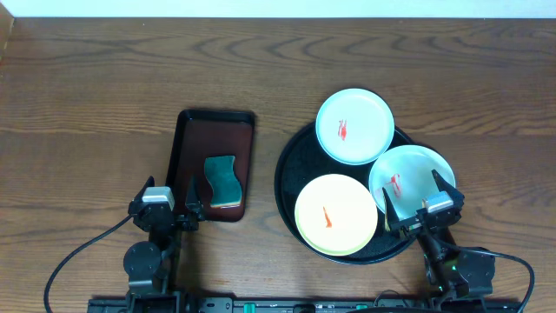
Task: Clean dirty plates on tray and stack at the side
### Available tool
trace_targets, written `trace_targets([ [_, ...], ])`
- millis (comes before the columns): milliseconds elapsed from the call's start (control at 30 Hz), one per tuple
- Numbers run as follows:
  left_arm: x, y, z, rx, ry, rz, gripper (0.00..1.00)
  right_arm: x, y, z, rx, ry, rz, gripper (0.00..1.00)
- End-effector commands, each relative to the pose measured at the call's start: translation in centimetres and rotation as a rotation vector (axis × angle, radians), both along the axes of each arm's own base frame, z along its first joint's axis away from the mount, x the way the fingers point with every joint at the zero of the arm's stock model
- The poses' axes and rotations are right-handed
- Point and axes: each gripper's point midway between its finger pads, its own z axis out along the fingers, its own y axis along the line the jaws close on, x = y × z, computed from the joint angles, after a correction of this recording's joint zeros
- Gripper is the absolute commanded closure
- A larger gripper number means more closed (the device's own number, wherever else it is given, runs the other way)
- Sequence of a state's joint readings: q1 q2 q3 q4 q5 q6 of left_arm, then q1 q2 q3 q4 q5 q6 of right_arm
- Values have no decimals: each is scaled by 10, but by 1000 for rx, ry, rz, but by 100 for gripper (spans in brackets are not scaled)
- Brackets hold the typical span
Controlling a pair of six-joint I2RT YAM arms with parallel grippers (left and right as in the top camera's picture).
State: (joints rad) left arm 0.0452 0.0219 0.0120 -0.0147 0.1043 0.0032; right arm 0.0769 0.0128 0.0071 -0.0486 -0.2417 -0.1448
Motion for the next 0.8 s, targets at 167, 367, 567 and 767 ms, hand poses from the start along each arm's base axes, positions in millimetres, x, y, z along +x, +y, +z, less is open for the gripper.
trace_targets([
  [167, -1, -1, -15, -8, 55, -9, 17, 1, -2, -1, -7, 2, -11, 1],
  [367, -1, -1, -15, -8, 55, -9, 17, 1, -2, -1, -6, 2, -11, 1],
  [567, -1, -1, -15, -8, 55, -9, 18, 1, -2, -1, -7, 2, -11, 1],
  [767, -1, -1, -15, -9, 55, -9, 18, 1, -3, -1, -14, -1, -15, 1],
])
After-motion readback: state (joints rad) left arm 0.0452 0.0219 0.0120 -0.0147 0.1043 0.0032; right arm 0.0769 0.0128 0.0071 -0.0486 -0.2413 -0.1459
